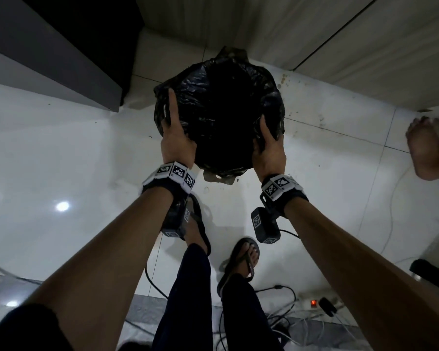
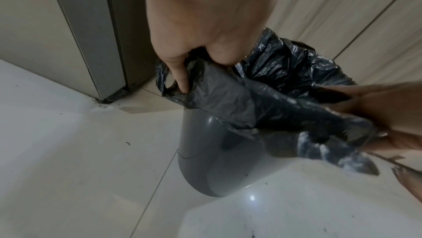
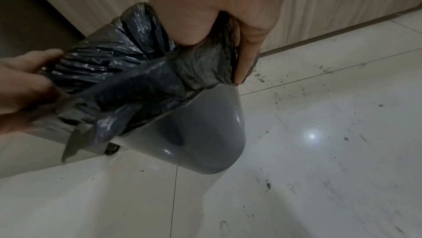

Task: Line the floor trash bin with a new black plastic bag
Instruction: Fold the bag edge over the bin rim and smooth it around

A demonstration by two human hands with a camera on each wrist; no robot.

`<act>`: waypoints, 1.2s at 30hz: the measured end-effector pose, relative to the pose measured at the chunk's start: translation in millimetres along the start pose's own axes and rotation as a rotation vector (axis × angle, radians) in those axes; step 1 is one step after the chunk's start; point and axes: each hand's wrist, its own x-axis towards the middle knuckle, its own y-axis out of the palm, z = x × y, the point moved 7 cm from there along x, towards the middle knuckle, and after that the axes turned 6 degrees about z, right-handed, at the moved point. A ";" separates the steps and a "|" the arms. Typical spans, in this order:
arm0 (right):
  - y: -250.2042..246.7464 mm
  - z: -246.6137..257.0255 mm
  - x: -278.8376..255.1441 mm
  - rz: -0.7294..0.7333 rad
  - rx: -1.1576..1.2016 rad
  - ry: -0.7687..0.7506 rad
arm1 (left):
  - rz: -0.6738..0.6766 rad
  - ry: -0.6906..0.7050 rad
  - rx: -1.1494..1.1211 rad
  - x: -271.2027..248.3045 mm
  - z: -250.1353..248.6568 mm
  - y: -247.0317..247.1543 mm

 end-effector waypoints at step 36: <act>-0.6 -4.2 -28.4 0.049 -0.018 -0.089 | 0.317 0.063 0.161 -31.6 18.1 8.6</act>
